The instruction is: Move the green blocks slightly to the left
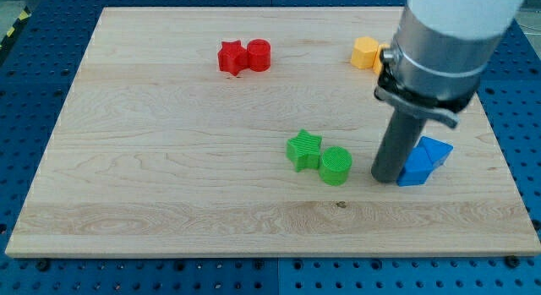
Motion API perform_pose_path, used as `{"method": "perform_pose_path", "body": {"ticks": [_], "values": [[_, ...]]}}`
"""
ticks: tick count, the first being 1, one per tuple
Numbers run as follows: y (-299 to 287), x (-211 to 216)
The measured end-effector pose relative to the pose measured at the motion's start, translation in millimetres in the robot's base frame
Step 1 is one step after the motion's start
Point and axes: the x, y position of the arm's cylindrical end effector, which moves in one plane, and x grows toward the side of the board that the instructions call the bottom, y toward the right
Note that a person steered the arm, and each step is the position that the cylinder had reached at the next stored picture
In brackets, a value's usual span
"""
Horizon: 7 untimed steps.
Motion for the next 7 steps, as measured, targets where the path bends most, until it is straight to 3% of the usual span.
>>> {"method": "perform_pose_path", "body": {"ticks": [1, 3, 4, 6, 7], "values": [[-7, 26], [-62, 25], [-49, 24], [39, 24], [23, 23]]}}
